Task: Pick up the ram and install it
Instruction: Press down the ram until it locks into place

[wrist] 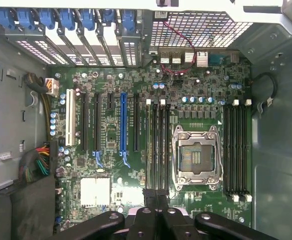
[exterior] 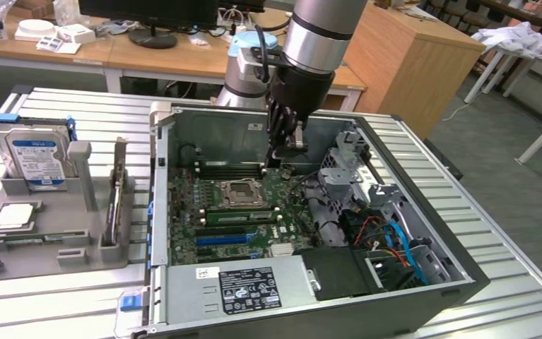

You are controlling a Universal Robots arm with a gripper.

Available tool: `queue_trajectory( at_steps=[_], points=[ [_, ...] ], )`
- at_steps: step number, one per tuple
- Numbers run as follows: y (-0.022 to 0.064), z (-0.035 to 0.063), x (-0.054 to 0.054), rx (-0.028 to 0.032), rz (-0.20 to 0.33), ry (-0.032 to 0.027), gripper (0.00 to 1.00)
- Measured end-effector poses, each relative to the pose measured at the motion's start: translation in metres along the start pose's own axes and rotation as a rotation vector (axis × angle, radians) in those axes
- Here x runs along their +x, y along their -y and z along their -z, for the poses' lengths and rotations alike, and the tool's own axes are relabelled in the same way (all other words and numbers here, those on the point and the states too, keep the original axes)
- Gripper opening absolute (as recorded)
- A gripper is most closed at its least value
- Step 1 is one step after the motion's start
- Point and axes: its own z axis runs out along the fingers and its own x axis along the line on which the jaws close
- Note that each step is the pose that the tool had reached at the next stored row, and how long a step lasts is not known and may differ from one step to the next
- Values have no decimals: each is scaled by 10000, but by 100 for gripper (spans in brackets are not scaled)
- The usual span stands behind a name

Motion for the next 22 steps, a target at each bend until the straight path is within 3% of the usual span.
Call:
queue_trajectory(
  at_steps=[11, 22],
  points=[
    [14, 1, 0, -1, 0, -1, 11],
    [83, 3, -1, 0, 0, 6, 11]
  ],
)
